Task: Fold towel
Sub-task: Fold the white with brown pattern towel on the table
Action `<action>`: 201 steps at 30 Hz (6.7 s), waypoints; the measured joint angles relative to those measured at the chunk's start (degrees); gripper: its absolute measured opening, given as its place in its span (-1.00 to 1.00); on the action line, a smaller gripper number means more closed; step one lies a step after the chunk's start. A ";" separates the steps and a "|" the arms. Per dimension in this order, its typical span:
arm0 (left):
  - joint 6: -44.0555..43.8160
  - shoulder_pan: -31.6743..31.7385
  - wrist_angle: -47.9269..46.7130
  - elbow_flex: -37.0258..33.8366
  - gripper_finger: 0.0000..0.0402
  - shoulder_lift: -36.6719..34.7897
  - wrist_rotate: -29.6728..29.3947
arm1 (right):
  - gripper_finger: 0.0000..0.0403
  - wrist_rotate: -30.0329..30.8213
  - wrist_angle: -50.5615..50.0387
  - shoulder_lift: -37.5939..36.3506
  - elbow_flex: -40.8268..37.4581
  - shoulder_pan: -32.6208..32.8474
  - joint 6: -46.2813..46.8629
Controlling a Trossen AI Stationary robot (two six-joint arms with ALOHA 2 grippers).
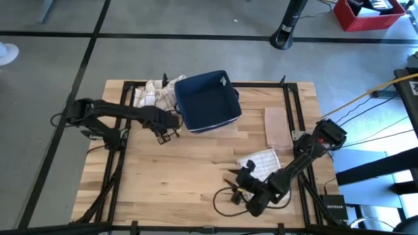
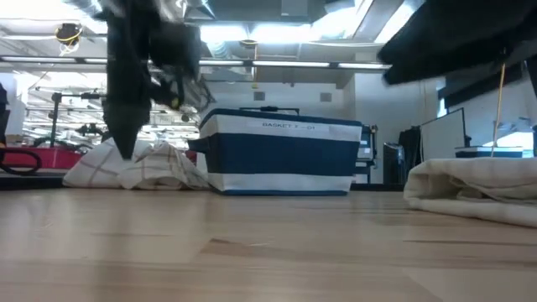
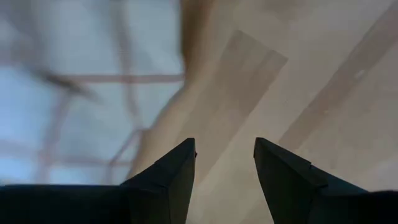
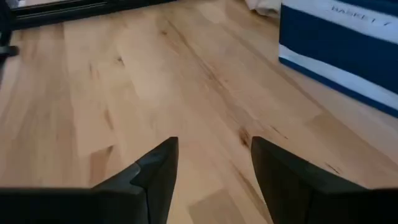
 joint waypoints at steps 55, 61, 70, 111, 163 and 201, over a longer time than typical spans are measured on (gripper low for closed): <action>-25.17 -23.34 10.48 -5.79 -0.99 -20.61 7.17 | 0.02 -17.70 29.74 6.65 -1.76 -16.64 -37.14; -26.42 -25.58 12.95 -5.79 -0.99 -20.54 7.80 | 0.02 -16.76 30.11 6.61 -1.72 -27.97 -43.27; -33.01 -35.15 24.42 -5.81 -0.99 -20.37 13.87 | 0.02 -18.29 29.46 6.61 -1.74 -38.99 -43.26; -15.11 -36.89 52.88 -5.81 -0.97 -10.01 12.91 | 0.02 -30.20 34.61 2.94 -2.48 -24.34 -35.76; 7.70 -24.37 21.57 37.57 -0.97 -15.41 9.34 | -0.97 -15.91 -19.31 -27.03 29.23 -22.10 -69.84; -34.04 -28.41 12.92 -0.76 -0.23 -12.08 18.92 | -0.98 -27.76 -42.38 -18.60 10.11 -21.75 -33.12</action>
